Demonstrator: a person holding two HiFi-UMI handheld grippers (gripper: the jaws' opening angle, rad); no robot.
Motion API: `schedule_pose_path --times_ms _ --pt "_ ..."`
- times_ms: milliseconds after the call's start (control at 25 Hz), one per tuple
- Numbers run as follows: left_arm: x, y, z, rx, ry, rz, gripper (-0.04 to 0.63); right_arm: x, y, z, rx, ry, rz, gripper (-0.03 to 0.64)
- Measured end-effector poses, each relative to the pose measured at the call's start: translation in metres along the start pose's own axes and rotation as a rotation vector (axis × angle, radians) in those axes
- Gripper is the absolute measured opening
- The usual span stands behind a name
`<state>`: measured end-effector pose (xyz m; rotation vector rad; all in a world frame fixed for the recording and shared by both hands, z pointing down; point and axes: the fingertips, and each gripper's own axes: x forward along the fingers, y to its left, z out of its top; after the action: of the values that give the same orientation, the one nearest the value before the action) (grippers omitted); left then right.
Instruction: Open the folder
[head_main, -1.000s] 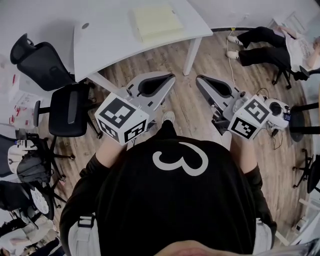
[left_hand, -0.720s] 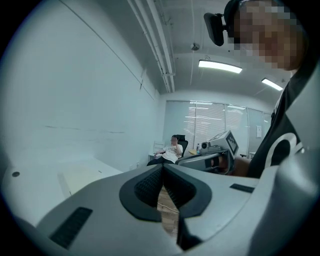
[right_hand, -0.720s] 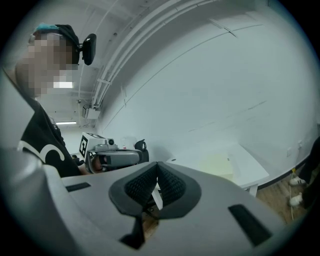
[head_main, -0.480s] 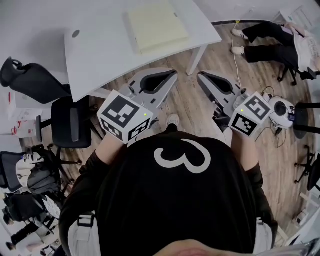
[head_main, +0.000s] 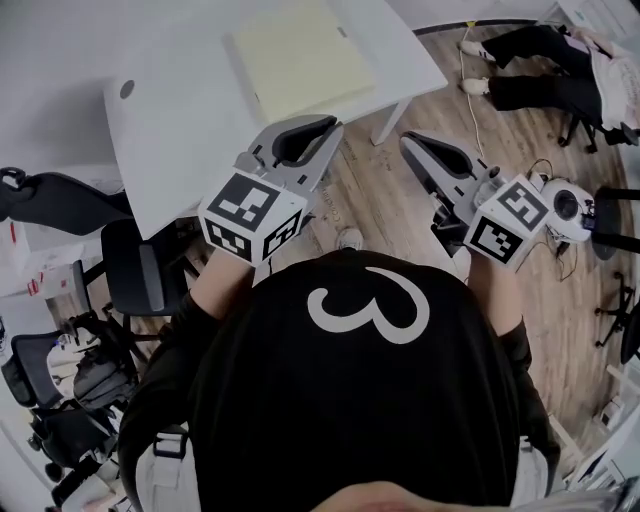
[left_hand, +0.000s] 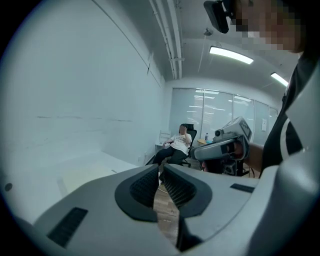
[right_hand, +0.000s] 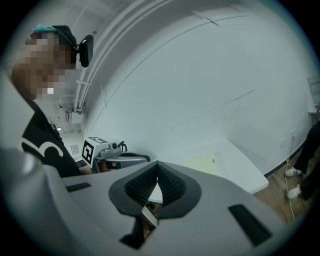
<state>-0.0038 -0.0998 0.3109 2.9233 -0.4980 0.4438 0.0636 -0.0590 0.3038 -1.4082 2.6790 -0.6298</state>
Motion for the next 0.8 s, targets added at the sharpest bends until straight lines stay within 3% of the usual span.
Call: schedule_pose_path --times_ms 320,480,800 --pt "0.028 0.03 -0.025 0.05 0.075 0.038 0.025 0.003 -0.023 -0.013 0.05 -0.009 -0.028 0.025" --pt "0.035 0.029 -0.032 0.083 0.125 0.023 0.081 0.003 -0.024 -0.015 0.07 -0.006 -0.026 0.025" --pt "0.105 0.062 -0.048 0.192 0.251 0.05 0.149 0.022 -0.107 -0.019 0.148 0.023 -0.009 0.025"
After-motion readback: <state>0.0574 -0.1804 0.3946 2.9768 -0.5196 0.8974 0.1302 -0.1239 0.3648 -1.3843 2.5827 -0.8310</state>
